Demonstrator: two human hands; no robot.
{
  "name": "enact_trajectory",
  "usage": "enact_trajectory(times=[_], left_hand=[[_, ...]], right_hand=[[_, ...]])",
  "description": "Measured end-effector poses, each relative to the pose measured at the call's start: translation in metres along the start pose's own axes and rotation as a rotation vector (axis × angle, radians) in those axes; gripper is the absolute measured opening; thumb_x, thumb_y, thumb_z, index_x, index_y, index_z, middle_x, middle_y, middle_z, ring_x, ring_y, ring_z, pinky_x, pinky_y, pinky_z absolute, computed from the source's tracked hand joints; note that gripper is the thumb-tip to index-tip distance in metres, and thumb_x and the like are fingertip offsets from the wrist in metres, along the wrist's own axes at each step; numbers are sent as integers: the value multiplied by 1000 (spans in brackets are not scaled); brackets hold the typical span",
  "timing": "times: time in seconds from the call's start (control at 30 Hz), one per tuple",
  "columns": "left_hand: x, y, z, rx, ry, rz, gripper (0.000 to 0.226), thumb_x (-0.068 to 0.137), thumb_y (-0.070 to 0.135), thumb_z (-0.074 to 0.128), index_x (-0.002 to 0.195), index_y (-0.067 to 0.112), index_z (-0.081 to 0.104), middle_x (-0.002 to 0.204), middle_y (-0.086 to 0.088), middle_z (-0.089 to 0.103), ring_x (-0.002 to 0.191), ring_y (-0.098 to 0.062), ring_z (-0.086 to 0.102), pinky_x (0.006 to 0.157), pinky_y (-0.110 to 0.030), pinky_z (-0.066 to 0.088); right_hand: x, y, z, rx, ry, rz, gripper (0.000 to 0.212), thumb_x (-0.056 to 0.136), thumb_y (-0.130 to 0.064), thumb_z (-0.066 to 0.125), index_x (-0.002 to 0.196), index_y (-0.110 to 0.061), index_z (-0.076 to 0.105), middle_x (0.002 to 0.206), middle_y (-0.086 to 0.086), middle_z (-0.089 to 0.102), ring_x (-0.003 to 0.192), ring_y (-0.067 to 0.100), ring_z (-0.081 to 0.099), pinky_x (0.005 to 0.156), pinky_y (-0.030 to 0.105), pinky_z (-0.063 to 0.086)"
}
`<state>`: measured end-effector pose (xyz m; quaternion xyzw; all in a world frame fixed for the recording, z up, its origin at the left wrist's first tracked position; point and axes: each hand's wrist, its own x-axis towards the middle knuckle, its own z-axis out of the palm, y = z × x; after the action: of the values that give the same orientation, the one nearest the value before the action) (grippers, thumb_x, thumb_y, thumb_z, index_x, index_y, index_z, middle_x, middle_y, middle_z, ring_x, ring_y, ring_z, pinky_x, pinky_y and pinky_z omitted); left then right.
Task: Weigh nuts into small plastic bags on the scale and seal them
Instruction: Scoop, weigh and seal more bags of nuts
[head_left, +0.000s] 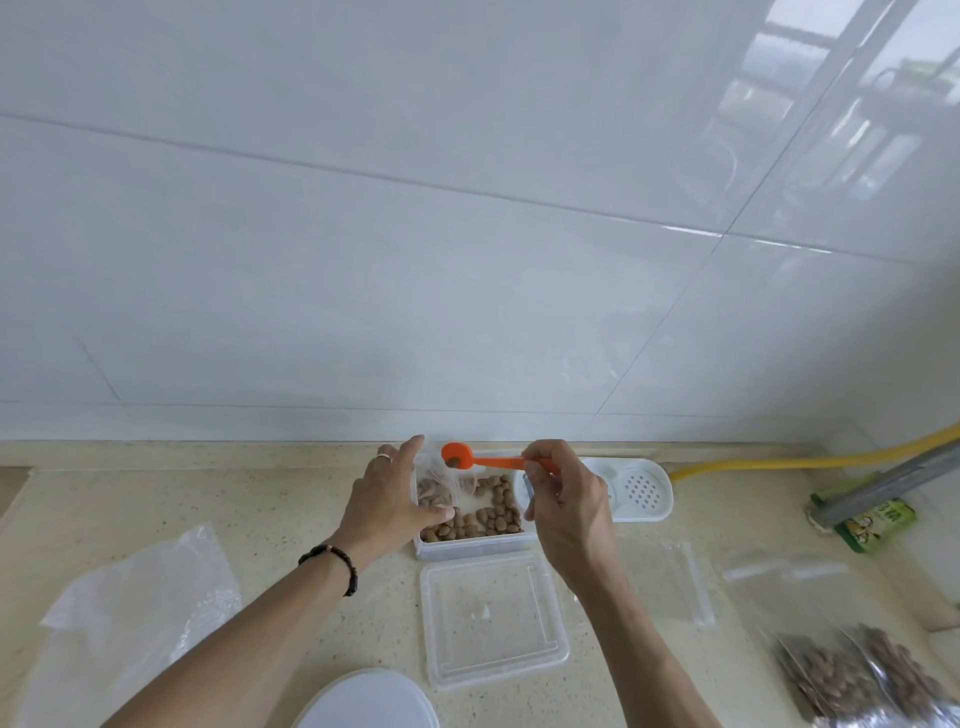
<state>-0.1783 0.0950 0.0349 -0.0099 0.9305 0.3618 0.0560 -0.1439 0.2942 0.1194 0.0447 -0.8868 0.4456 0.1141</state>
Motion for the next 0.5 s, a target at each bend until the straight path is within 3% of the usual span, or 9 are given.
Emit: enact_trajectory(times=[0.1,0.23,0.3,0.43,0.5], left_hand=[[0,-1,0,-31,12,-7,102,67,52,80,149,30,23,129,-1,42,118,-16,46,95,-38,45],[-2,-3,0,-31,15,2,102,67,50,81,148,29,24,126,-2,42,120,-18,46,97,-41,44],[-3,-5,0,-22,13,7,102,66,49,82,148,28,24,126,-3,43,120,-19,47,97,-41,44],[-6,-10,-4,48,-23,36,103,65,47,83,149,28,25,128,-4,43,118,-21,48,95,-38,44],[-10,-13,-6,85,-53,53,103,66,46,82,149,28,24,127,-4,42,117,-21,48,95,-36,44]], right_hand=[[0,-3,-5,15,25,-12,23,98,-10,52,87,-30,56,59,11,56,52,32,54,52,45,45],[3,6,-12,106,150,110,21,97,-5,54,87,-23,60,61,7,61,47,15,58,51,30,47],[3,17,-10,99,159,148,21,97,-5,54,86,-22,59,65,9,62,46,15,59,51,28,48],[-3,47,1,-101,110,189,16,98,-11,52,88,-22,58,67,1,63,51,28,60,54,46,53],[-9,62,8,-205,61,201,13,98,-11,51,91,-19,58,63,0,62,51,27,59,54,48,52]])
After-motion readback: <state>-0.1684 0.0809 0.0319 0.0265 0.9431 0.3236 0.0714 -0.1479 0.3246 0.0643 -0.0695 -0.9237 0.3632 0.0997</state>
